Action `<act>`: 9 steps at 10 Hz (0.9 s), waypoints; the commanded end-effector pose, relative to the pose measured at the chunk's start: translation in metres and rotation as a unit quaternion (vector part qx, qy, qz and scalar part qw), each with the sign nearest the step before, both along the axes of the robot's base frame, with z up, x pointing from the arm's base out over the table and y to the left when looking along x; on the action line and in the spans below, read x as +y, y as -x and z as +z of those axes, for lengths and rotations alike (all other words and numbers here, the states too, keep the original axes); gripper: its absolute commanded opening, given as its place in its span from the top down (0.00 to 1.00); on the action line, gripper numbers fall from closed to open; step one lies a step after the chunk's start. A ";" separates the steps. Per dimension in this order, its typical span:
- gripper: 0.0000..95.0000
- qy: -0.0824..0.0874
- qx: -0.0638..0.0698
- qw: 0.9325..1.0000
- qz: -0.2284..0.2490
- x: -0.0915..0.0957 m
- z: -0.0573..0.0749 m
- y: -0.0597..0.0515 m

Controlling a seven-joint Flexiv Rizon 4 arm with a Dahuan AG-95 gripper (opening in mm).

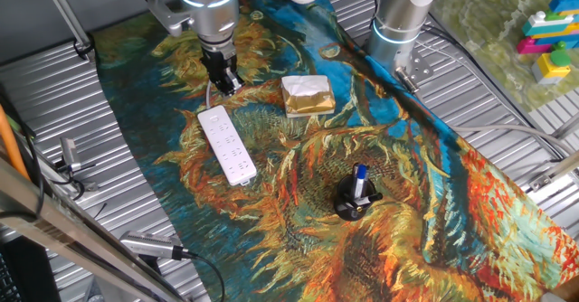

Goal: Turn off the power strip by pressing the button

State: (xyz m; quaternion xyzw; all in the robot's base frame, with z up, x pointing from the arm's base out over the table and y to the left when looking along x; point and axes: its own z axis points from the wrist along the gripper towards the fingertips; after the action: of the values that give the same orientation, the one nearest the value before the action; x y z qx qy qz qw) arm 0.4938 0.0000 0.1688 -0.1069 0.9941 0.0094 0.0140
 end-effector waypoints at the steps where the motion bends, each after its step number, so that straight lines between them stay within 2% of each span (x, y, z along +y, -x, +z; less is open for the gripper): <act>1: 1.00 -0.002 0.001 1.000 0.005 0.001 0.000 0.000; 5: 1.00 -0.003 0.000 1.000 0.026 0.000 -0.003 -0.001; 8: 1.00 0.000 0.000 0.999 0.044 -0.003 -0.014 -0.006; 9: 1.00 -0.001 -0.001 0.999 0.053 -0.006 -0.022 -0.010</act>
State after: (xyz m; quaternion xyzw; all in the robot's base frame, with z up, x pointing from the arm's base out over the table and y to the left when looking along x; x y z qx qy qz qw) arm 0.5039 -0.0056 0.1466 -0.1595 0.9870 0.0108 0.0155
